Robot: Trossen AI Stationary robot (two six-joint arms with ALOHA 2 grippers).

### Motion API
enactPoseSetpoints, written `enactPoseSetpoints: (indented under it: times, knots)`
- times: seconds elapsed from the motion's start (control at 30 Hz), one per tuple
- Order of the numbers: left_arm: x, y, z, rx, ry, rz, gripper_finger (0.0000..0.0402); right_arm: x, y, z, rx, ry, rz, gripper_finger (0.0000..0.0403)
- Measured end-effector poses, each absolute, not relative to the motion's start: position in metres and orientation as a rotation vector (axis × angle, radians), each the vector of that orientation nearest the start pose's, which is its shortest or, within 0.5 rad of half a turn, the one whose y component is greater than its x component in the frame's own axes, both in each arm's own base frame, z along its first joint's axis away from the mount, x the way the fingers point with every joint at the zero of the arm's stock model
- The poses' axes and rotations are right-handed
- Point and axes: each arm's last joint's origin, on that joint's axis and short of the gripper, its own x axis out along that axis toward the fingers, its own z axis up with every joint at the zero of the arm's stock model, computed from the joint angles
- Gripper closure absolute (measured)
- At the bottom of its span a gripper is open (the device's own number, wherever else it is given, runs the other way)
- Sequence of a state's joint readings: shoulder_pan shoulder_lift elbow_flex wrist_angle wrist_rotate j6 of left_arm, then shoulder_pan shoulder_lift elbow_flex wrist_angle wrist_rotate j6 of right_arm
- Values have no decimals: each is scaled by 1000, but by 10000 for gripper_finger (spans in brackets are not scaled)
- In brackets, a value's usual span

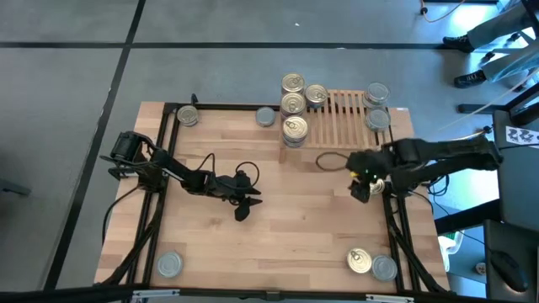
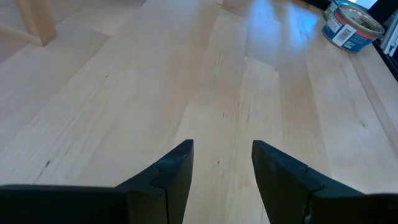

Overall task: Stack canned seafood by type on shelf
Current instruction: Stack the blue-pink tuna can on top of the blue-pink tuna can on the shelf

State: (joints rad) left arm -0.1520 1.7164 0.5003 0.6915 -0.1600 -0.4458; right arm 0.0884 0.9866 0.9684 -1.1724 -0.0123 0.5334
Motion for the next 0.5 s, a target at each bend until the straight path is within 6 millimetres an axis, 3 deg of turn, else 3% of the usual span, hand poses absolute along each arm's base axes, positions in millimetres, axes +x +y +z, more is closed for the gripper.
enactPoseSetpoints:
  times: [0.33, 0.5]
  knots:
    - [280, -38, 108, -354, 506, 123, 240, 147, 65, 246, 684, 1331, -135, 205]
    - [280, -38, 108, -354, 506, 123, 240, 145, 90, 222, 815, 1324, -47, 219]
